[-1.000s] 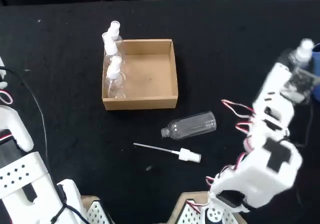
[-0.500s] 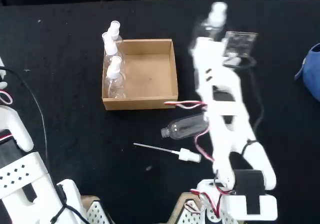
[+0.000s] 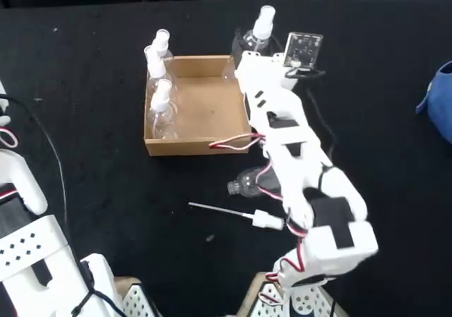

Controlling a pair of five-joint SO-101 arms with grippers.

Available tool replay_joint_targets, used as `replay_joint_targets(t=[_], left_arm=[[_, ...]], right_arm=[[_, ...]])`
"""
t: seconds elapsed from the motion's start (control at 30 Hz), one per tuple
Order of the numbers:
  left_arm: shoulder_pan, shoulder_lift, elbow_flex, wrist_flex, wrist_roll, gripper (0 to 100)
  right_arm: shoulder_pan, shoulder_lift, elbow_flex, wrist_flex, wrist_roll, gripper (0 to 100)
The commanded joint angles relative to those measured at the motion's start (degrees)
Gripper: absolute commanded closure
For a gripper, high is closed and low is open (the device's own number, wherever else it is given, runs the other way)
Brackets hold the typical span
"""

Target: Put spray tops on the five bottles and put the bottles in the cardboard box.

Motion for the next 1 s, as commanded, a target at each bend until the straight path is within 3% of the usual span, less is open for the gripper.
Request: replay_joint_targets(t=[0.0,0.37,0.97], left_arm=[[0.66,-0.26,-0.66,-1.05,0.44,85],[0.22,-0.09,-0.84,-1.14,0.35,85],[0.13,-0.26,-0.75,-1.14,0.35,85]], right_arm=[[-1.32,2.77,-6.2,-4.66,-0.35,98.7],[-2.81,13.23,-8.57,-15.56,11.43,98.8],[-2.81,22.64,-12.18,-17.76,11.78,98.7]])
